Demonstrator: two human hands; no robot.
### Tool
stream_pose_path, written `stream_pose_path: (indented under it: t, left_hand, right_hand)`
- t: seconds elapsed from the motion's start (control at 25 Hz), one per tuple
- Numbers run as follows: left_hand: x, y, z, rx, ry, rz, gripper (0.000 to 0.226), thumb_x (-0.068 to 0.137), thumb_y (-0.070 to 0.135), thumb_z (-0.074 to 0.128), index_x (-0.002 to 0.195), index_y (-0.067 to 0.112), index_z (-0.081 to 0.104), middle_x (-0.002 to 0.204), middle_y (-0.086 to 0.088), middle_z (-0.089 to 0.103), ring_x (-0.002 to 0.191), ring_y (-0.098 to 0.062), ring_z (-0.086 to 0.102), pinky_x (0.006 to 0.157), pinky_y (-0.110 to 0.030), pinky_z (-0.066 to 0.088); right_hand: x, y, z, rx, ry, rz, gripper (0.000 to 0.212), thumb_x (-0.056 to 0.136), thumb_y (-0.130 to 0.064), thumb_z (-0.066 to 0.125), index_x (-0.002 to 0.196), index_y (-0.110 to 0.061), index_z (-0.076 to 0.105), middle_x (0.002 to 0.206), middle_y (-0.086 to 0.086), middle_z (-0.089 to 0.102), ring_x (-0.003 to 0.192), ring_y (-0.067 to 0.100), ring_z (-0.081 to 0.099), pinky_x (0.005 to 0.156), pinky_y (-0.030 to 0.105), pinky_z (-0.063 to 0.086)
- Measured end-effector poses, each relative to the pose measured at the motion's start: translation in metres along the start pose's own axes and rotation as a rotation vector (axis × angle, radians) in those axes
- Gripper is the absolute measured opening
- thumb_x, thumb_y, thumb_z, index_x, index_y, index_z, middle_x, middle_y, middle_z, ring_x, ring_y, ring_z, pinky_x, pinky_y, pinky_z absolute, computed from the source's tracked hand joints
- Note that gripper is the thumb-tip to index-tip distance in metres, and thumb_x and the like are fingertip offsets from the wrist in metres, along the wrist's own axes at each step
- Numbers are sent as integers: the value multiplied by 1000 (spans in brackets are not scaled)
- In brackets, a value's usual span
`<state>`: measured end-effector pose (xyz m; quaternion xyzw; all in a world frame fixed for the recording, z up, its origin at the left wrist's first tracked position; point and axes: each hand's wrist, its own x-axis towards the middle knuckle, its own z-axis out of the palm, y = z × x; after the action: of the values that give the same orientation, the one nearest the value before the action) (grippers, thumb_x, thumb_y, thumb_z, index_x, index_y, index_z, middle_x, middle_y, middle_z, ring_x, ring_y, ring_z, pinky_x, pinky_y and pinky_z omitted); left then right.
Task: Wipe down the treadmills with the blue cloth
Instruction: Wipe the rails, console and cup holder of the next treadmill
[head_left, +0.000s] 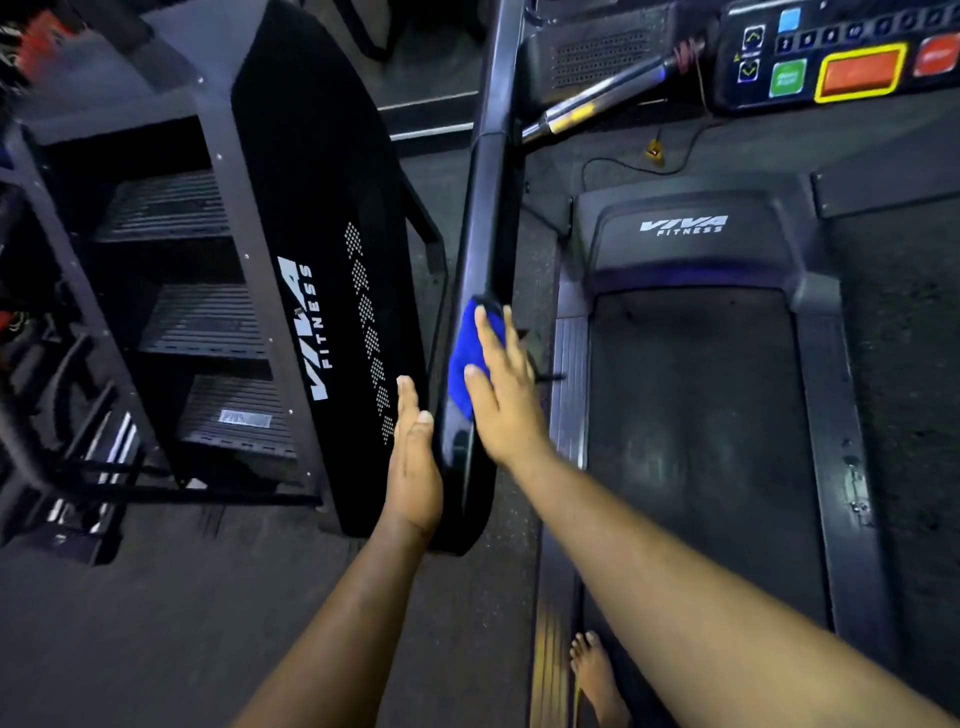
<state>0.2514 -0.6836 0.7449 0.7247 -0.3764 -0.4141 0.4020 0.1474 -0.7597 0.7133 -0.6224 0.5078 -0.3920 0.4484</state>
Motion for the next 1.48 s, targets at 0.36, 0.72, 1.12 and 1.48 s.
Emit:
stream_pose_path:
  t: [0.36,0.72,1.12,1.48]
  left_hand:
    - [-90,-5,-18,17,-105,-154,106,82,84,37,157,16,8,166,0,8,152,-7,7,126,-38,5]
    - [-147,53,-1,160,-217,67,68,71,80,49,109,26,68,119,-1,70,116,-15,60,97,-31,48]
    - [-38,155,64,-27,-275,105,34,63,36,63,90,15,67,78,-1,66,73,-15,56,71,-36,43]
    - [74,188,133,29,-129,30,29,69,23,62,96,14,66,78,2,69,73,-15,60,66,-30,51]
  right_hand:
    - [-159,-19,1,-144,-265,7,63,97,-44,32,155,-42,7,165,-6,-12,150,23,7,122,36,12]
    - [-161,-95,-81,311,-45,176,51,92,-37,39,142,-43,32,158,-12,24,140,-14,18,121,19,11]
    - [-36,-70,-210,372,-61,258,71,75,-44,81,135,-21,53,125,0,68,116,17,64,104,44,49]
    - [114,-37,-261,-38,57,123,27,83,-46,74,87,-21,62,78,-9,70,75,10,66,72,37,54]
